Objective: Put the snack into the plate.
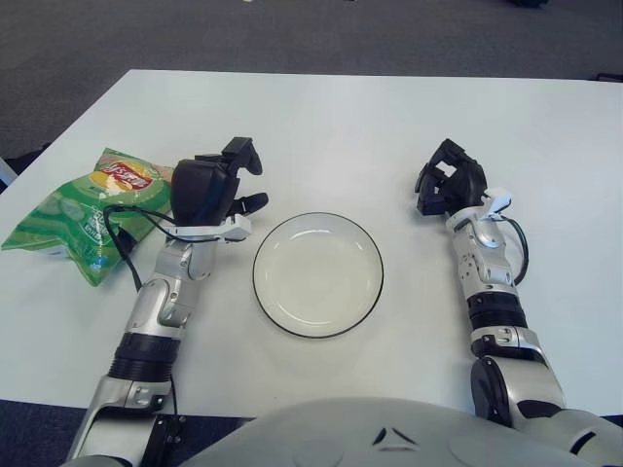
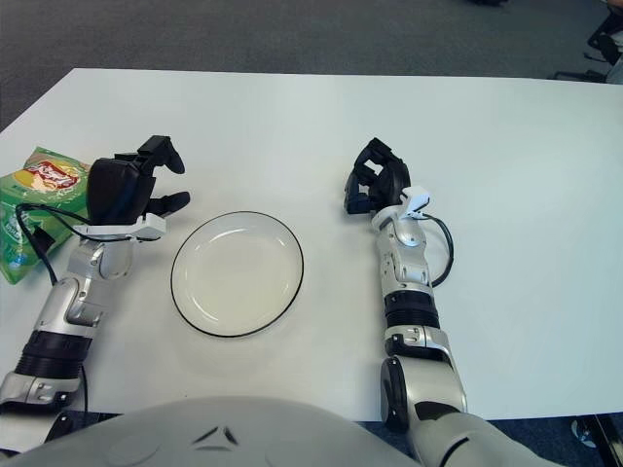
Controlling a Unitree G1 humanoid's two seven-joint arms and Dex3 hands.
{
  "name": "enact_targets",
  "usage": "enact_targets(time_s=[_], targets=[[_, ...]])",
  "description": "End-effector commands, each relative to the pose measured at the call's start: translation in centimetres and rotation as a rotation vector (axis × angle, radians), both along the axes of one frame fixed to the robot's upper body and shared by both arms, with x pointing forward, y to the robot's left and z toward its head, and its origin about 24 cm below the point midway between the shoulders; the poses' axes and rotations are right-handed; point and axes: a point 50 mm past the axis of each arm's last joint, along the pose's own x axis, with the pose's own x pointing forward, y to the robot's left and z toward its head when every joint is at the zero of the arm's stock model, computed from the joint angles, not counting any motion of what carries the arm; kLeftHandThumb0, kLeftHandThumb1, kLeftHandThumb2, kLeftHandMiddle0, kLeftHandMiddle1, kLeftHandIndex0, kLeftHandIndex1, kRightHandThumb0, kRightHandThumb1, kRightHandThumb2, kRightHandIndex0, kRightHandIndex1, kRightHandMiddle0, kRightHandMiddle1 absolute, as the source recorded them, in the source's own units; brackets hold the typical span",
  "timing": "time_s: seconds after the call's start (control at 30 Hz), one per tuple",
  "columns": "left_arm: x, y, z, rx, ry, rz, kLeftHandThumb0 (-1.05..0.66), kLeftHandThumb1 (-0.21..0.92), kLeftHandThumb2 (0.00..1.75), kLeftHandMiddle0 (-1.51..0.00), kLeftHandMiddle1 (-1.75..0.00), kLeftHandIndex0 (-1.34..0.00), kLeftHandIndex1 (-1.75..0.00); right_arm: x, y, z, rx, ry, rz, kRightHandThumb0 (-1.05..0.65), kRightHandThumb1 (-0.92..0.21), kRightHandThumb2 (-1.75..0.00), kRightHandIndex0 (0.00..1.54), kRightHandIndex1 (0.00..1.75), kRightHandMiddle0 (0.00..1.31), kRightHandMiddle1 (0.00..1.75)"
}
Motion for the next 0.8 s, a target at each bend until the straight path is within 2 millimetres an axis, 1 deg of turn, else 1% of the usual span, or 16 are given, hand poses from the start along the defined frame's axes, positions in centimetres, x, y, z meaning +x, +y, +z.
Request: enact_targets(time_s=[0.0, 0.1, 0.23, 0.43, 0.57, 0.67, 0.7, 0.73, 0.77], targets=[[0.1, 0.1, 0.8, 0.085, -0.017, 0.006, -0.47, 0.36, 1.26, -1.2, -1.75, -0.58, -1.75, -2.4, 0.4, -4.7, 0.048, 0.164, -0.011, -0.01, 0.07, -1.75, 0.9, 1.72, 0.68, 1.75], [0.3, 0.7, 1.8, 0.191, -0.023, 0.024, -0.46, 0.38, 1.24, -1.17, -1.75, -0.56, -1.75, -2.3, 0.4, -4.7, 0.047, 0.164, -0.013, -0.01, 0.07, -1.75, 0.9, 1.72, 0.68, 1.75], [0.3, 1.3, 2.4, 0.268, -0.016, 0.06, -0.46, 0.39, 1.23, -1.15, -1.75, -0.56, -1.75, -2.3, 0.4, -4.7, 0.046, 0.165, -0.015, -0.01, 0.07, -1.75, 0.9, 1.72, 0.68, 1.75], [0.1, 1.7, 2.9, 0.307, -0.008, 0.095, -0.46, 0.39, 1.22, -1.11, -1.75, -0.55, -1.75, -2.3, 0.3, -4.7, 0.048, 0.167, -0.013, -0.01, 0.07, -1.75, 0.89, 1.73, 0.68, 1.75], [-0.3, 2.2, 3.0, 0.295, -0.007, 0.133, -0.46, 0.4, 1.21, -1.06, -1.75, -0.54, -1.75, -2.3, 0.1, -4.7, 0.044, 0.172, -0.009, -0.01, 0.07, -1.75, 0.89, 1.73, 0.68, 1.75], [-0.5, 2.5, 2.9, 0.286, -0.008, 0.161, -0.45, 0.41, 1.2, -0.99, -1.75, -0.54, -1.75, -2.3, 0.0, -4.7, 0.04, 0.174, -0.008, -0.01, 0.06, -1.75, 0.89, 1.73, 0.68, 1.75], [-0.5, 2.6, 2.9, 0.284, -0.008, 0.172, -0.45, 0.43, 1.17, -0.9, -1.75, -0.52, -1.75, -2.3, 0.0, -4.7, 0.039, 0.175, -0.008, -0.01, 0.06, -1.75, 0.89, 1.73, 0.68, 1.75], [-0.6, 2.9, 2.8, 0.28, -0.006, 0.19, -0.44, 0.43, 1.16, -0.86, -1.75, -0.52, -1.75, -2.3, 0.0, -4.7, 0.038, 0.176, -0.007, -0.01, 0.06, -1.75, 0.89, 1.73, 0.68, 1.75], [-0.6, 3.1, 2.7, 0.276, -0.001, 0.207, -0.36, 0.43, 1.17, -0.77, -1.75, -0.49, -1.72, -2.3, -0.1, -4.8, 0.037, 0.176, -0.005, -0.01, 0.06, -1.75, 0.89, 1.73, 0.68, 1.75]])
